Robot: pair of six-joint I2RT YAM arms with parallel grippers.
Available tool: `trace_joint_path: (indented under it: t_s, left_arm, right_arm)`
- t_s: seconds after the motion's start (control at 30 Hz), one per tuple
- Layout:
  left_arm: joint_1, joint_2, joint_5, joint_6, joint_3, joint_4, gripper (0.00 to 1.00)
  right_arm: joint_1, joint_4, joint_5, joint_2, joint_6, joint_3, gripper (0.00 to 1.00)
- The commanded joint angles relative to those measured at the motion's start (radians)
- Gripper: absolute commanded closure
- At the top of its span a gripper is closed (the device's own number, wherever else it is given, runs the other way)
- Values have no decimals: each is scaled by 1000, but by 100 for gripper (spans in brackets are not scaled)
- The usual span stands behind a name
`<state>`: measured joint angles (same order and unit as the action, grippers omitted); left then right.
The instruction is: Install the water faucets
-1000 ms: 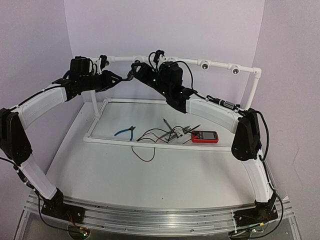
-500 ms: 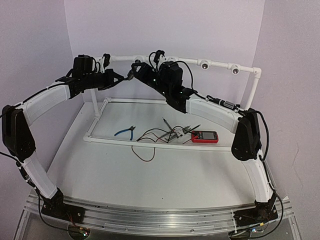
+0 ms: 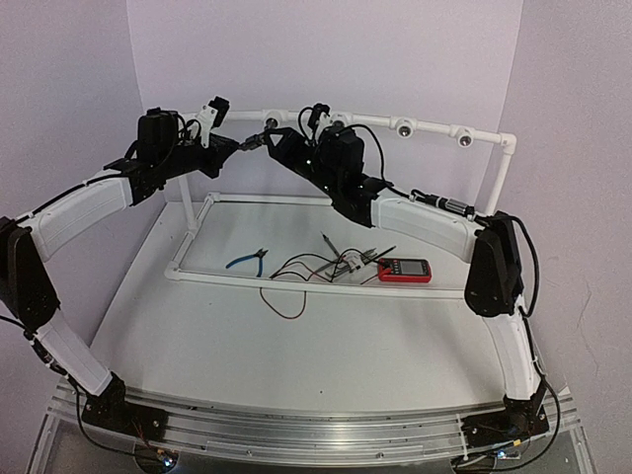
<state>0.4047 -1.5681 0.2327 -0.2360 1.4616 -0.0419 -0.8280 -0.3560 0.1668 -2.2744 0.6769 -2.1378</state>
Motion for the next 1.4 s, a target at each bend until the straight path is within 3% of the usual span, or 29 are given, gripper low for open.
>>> trace_joint_path:
  t_s: [0.0, 0.23, 0.63, 0.87, 1.13, 1.37]
  left_arm:
    - [39, 84, -74, -460, -68, 338, 100]
    - [52, 90, -23, -796, -152, 575, 100]
    - [56, 79, 280, -1200, -260, 809, 100]
    - [56, 14, 415, -1333, -231, 868, 100]
    - [54, 4, 569, -1442, -217, 704, 100]
    - [51, -2, 529, -1399, -201, 719, 98]
  right_arm:
    - [-2, 4, -1, 94, -19, 57, 44]
    - [-2, -7, 34, 162, -55, 148, 43]
    - [1, -20, 58, 201, -66, 218, 43]
    - [5, -23, 50, 199, -56, 221, 43]
    - [7, -24, 51, 214, -57, 238, 42]
    - [7, -24, 44, 226, -71, 239, 41]
